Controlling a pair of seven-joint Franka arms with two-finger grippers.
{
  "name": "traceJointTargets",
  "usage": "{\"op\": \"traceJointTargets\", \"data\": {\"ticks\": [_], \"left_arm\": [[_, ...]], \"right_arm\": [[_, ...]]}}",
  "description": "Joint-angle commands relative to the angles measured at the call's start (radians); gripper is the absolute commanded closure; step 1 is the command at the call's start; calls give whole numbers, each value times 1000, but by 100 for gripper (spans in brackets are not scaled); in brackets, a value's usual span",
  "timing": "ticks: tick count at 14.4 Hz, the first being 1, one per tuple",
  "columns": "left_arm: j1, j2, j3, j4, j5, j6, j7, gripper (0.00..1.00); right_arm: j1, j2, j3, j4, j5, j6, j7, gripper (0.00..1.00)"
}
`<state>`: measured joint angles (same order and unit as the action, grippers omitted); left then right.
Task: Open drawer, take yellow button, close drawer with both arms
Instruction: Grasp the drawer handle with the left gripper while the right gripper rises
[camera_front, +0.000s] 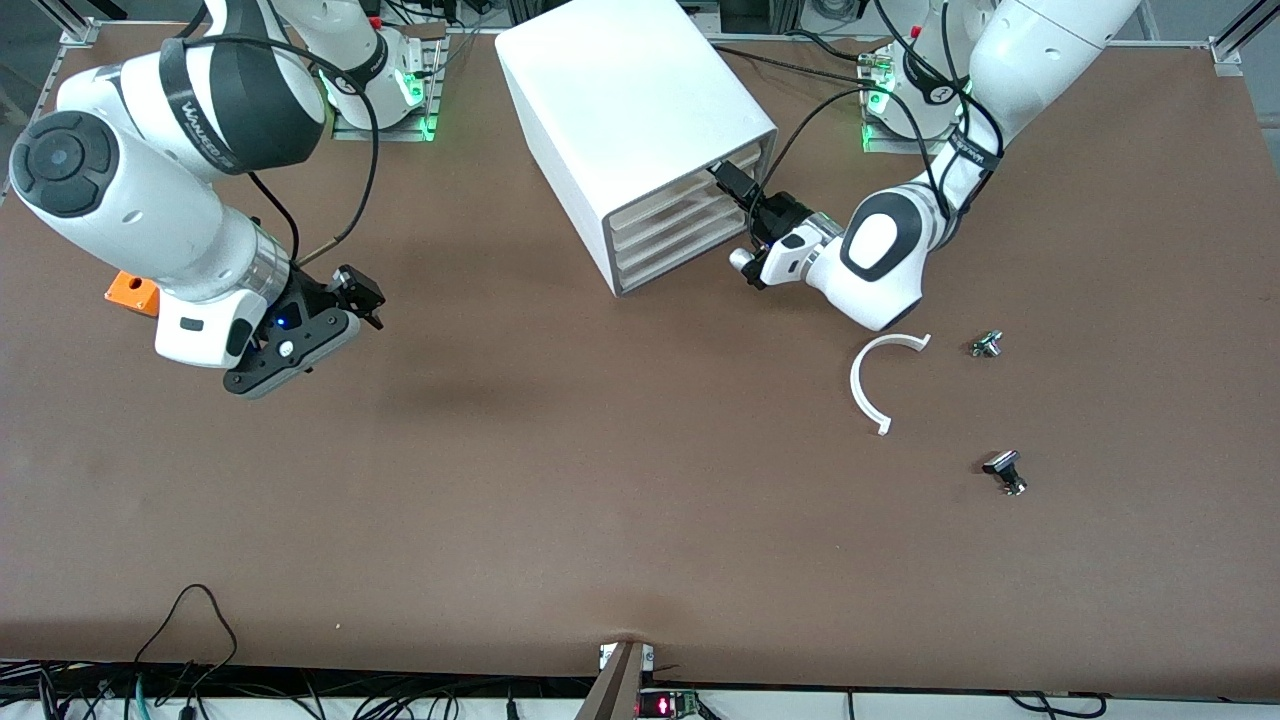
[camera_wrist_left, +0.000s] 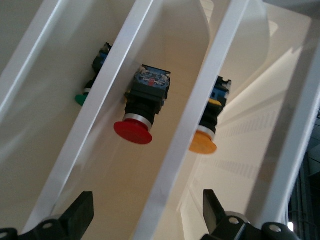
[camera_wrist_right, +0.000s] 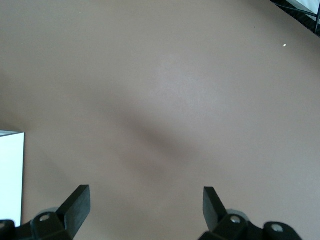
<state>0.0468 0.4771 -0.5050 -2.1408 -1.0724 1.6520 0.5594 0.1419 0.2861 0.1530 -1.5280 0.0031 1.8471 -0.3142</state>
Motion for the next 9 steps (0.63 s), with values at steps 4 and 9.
{"op": "traceJointTargets", "data": {"ticks": [4, 9], "left_arm": [[22, -14, -21, -45, -32, 43, 79, 100], [39, -9, 48, 30, 8, 46, 76, 100]], "right_arm": [[28, 51, 7, 20, -9, 76, -14, 0], [125, 58, 3, 25, -8, 151, 1, 0]]}}
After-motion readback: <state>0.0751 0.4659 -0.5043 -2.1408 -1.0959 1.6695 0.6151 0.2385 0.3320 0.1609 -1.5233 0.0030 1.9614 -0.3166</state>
